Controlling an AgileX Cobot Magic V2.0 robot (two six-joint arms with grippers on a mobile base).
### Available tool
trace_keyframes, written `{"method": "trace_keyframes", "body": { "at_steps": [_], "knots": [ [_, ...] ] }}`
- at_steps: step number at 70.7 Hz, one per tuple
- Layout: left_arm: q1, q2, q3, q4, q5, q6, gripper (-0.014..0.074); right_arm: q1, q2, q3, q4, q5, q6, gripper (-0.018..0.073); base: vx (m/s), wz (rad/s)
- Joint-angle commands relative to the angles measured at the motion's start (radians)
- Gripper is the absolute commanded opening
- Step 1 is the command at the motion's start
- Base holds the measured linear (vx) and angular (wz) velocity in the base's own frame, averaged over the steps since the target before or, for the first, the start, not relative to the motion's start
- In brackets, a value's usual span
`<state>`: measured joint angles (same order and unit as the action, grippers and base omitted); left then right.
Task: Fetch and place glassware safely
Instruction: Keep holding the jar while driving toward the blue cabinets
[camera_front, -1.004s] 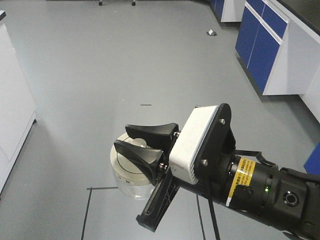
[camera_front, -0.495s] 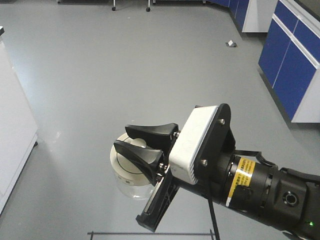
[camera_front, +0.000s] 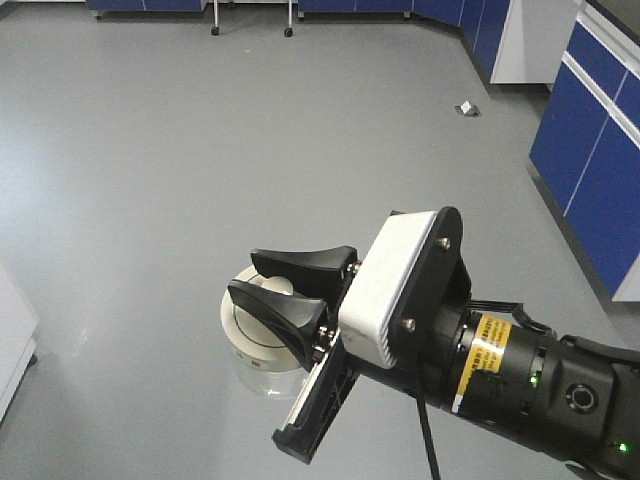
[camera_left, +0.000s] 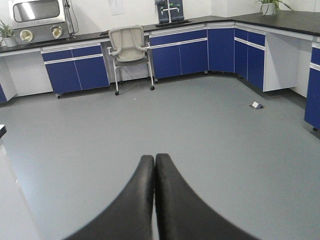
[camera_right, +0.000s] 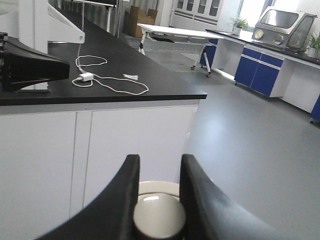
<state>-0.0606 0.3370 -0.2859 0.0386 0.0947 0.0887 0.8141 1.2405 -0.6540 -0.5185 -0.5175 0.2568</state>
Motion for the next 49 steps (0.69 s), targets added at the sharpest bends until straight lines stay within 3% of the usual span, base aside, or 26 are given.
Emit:
{"method": "trace_keyframes", "body": {
  "at_steps": [1, 49],
  "knots": [
    [-0.005, 0.007, -0.025, -0.007, -0.072, -0.002, -0.0007, -0.001, -0.029, -0.028, 0.017, -0.094, -0.006, -0.0003, 0.50, 0.01],
    [-0.005, 0.007, -0.025, -0.007, -0.072, -0.002, -0.0007, -0.001, -0.029, -0.028, 0.017, -0.094, -0.006, -0.0003, 0.51, 0.02]
  ]
}}
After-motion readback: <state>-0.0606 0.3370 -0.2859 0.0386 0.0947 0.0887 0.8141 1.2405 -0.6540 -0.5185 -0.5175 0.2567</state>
